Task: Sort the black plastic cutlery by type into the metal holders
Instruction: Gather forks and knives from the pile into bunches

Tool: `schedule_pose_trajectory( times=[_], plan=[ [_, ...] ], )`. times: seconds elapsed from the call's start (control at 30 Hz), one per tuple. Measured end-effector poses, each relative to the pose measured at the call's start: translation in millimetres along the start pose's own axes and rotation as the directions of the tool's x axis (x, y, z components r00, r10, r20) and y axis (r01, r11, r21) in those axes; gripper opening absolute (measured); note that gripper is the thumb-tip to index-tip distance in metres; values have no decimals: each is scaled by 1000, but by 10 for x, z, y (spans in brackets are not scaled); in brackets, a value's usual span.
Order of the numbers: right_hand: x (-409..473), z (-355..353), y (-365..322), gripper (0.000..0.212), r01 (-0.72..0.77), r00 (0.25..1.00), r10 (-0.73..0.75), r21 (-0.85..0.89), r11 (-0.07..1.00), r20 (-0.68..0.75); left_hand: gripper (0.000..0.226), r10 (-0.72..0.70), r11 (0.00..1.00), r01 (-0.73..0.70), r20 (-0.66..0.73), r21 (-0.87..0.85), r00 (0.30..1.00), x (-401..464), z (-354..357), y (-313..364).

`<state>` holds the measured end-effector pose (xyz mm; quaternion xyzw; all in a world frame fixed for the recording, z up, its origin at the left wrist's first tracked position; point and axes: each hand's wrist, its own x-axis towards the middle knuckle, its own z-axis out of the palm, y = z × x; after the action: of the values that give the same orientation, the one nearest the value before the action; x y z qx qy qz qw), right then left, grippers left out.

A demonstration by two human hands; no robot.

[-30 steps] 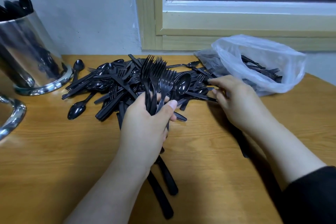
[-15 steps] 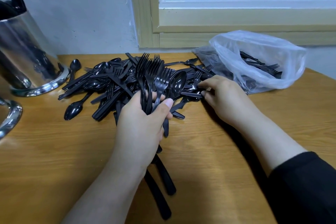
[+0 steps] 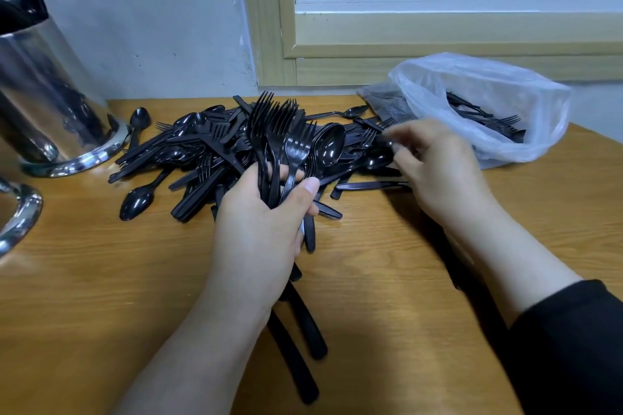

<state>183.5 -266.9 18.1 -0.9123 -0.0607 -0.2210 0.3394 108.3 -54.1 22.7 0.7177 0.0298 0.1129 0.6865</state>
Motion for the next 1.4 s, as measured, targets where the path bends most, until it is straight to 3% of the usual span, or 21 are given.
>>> schedule_pose_trajectory(
  times=[0.17, 0.27, 0.4, 0.63, 0.83, 0.93, 1.0, 1.07, 1.13, 1.23, 1.4],
  plan=[
    [-33, -245, -93, 28, 183, 937, -193, -62, 981, -290, 2, 17, 1000, -17, -21, 7, 1000, -4, -26, 38],
    [-82, -439, -96, 25, 234, 936, -239, -53, 971, -260, 3, 45, 999, -45, -58, 8, 997, -1, -33, 60],
    [-206, -550, -168, 20, 294, 944, -274, 95, 951, -185, 4, 45, 999, -44, -49, 20, 998, -7, -28, 72],
    [-285, -337, -282, 16, 390, 909, -373, 62, 919, -185, 7, -112, 992, 120, 161, -36, 980, -106, 67, 111],
    [-272, -271, -303, 11, 411, 900, -399, 37, 911, -174, 10, -153, 983, 177, 317, -51, 936, -181, 91, 86],
    [-267, -345, -306, 8, 288, 940, -272, 50, 956, -208, 7, -182, 974, 217, 328, -73, 927, -172, 85, 59],
    [-218, -481, -217, 12, 45, 976, -40, 16, 999, -213, 12, -198, 970, 230, 285, -81, 938, -150, 76, 36],
    [-175, -626, -45, 28, -213, 976, 206, -138, 967, -64, 15, -206, 968, 235, 258, -87, 944, -133, 72, 25],
    [-180, -724, 92, 39, -341, 913, 386, -275, 899, 130, 15, -200, 970, 227, 255, -82, 946, -126, 76, 18],
    [-202, -729, 188, 39, -411, 844, 485, -304, 860, 230, 14, -188, 974, 213, 253, -78, 949, -128, 73, 12],
    [-157, -541, 251, 39, -403, 855, 488, -369, 837, 174, 13, -171, 979, 192, 241, -70, 955, -127, 55, 21]
  ],
)
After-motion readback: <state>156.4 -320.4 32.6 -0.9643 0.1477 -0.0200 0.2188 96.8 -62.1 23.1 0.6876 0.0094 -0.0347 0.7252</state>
